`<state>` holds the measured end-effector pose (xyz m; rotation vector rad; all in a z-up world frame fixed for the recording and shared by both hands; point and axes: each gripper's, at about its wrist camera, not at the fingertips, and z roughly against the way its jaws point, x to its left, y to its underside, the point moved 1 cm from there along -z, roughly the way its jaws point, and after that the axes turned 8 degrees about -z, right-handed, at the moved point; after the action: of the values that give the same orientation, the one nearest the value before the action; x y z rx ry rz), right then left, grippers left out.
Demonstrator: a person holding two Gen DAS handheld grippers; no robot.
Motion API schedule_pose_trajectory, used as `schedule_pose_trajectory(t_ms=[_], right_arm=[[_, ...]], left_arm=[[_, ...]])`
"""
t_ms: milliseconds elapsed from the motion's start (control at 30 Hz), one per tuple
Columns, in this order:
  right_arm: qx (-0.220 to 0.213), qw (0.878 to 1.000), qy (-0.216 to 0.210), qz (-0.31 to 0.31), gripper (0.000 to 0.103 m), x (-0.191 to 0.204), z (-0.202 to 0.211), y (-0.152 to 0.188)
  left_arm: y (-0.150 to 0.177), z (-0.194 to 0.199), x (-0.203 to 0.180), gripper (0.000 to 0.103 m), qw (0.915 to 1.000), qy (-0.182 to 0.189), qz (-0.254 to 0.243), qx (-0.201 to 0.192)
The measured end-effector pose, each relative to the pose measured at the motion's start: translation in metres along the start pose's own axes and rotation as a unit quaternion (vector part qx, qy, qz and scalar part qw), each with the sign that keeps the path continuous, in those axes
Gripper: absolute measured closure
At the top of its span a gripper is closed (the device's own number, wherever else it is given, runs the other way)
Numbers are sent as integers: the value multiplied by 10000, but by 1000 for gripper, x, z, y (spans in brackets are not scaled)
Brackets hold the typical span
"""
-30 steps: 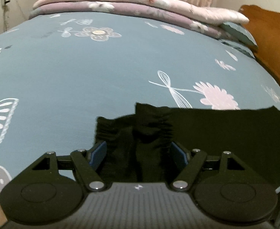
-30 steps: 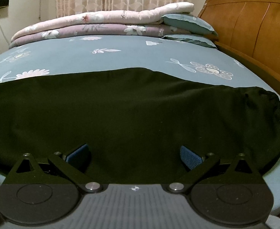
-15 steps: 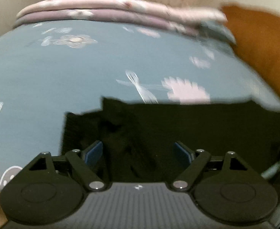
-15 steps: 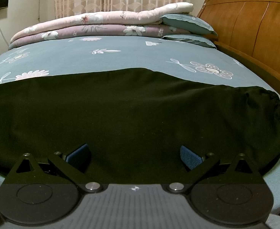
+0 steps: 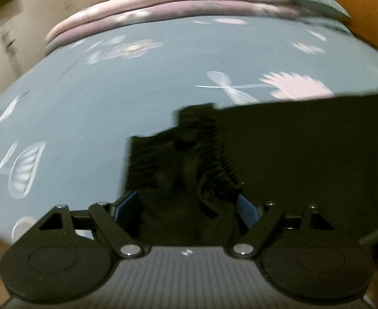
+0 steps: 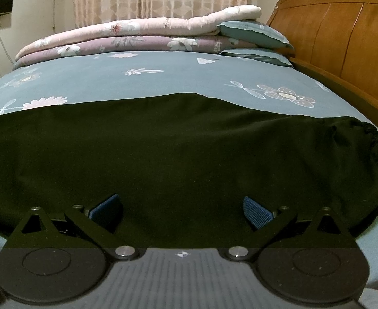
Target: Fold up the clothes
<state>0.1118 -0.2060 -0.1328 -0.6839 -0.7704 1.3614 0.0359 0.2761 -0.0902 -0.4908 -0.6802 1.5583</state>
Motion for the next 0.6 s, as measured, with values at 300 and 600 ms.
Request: schedule_pose_trajectory(t_ms=[300, 600], right_arm=[[5, 10000, 14, -4, 0, 1, 0, -1], [47, 10000, 40, -11, 0, 3, 0, -1]], left_arm=[[6, 20, 32, 21, 9969, -358, 667, -197], [9, 21, 33, 26, 9914, 331, 1194, -430]])
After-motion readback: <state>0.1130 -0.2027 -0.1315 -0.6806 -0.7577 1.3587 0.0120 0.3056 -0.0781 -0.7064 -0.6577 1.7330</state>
